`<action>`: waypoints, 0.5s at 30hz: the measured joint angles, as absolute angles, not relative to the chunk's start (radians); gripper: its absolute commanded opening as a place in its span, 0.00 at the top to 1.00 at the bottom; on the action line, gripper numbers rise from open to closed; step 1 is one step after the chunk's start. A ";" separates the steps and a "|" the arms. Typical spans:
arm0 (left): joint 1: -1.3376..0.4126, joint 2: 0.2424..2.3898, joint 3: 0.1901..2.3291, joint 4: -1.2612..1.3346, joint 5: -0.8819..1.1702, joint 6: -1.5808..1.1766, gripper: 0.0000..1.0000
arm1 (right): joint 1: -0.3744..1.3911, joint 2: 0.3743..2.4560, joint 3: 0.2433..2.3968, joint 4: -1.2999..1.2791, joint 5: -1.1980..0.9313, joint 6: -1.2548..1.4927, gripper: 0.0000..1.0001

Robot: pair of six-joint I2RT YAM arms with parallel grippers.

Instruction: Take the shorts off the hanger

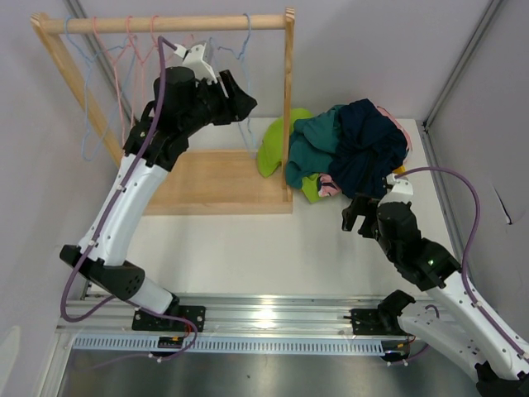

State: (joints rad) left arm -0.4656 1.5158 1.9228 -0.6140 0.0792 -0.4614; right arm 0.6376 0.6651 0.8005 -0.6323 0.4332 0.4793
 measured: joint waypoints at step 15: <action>-0.464 1.139 1.666 -0.636 0.065 -0.419 0.00 | 0.643 0.630 0.906 -0.685 0.421 0.466 0.01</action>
State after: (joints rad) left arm -0.4644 1.1389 1.6661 -0.6365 0.0650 -0.4191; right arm 0.6426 0.6296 0.9058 -0.6853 0.4210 0.4656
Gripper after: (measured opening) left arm 0.993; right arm 0.993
